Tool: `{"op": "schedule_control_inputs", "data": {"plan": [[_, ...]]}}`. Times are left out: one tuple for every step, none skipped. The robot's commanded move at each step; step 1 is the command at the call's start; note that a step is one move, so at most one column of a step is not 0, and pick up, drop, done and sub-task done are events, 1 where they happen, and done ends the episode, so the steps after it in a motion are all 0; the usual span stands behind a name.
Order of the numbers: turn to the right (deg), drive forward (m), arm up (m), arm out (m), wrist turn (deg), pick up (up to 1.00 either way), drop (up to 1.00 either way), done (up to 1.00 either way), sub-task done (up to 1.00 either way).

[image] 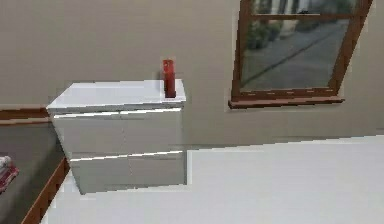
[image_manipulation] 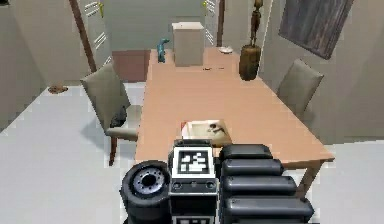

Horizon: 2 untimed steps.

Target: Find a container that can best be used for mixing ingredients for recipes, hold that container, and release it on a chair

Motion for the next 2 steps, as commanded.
{"op": "schedule_control_inputs", "data": {"plan": [[9.0,0.0,0.0,0.0,0.0,0.0,0.0,0.0,0.0],[0.0,0.35,0.0,0.0,0.0,0.0,0.0,0.0,0.0]]}}
